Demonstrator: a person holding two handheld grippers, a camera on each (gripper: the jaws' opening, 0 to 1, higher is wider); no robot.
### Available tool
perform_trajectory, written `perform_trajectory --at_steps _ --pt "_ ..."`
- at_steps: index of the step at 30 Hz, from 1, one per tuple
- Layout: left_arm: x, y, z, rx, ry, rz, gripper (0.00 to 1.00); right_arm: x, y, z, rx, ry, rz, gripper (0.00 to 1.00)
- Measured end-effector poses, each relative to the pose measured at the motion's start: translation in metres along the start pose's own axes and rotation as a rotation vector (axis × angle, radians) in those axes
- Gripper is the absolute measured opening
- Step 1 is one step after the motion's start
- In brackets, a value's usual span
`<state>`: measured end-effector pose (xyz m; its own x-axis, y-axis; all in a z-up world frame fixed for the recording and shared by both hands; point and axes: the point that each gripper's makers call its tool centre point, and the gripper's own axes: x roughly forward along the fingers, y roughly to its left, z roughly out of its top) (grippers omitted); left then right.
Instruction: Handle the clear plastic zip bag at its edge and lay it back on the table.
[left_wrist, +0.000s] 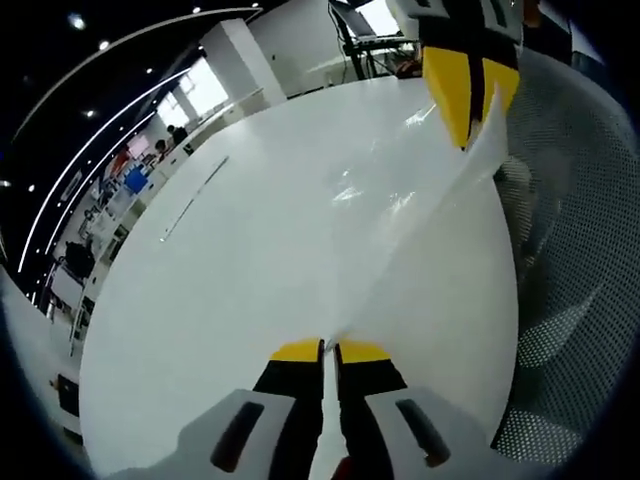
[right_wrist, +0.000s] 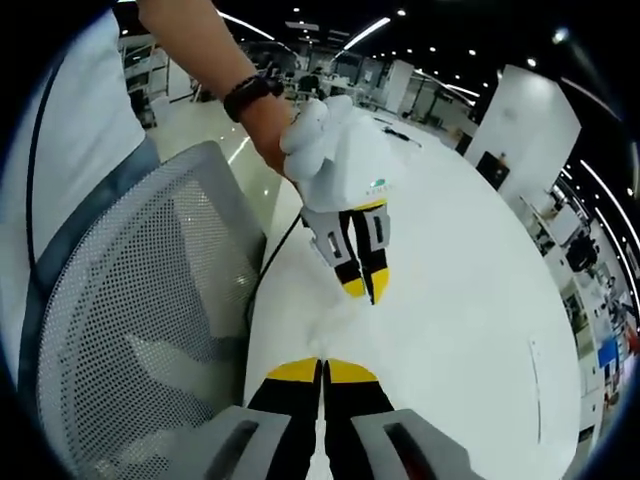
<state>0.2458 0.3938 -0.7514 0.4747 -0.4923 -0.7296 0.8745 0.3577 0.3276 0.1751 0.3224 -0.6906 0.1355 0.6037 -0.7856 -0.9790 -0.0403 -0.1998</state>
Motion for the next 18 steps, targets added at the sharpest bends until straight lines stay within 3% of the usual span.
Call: perform_trajectory --at_steps 18 --pt "-0.012 -0.001 0.004 -0.003 0.004 0.012 0.00 -0.003 -0.017 -0.030 0.050 0.072 -0.064 0.00"
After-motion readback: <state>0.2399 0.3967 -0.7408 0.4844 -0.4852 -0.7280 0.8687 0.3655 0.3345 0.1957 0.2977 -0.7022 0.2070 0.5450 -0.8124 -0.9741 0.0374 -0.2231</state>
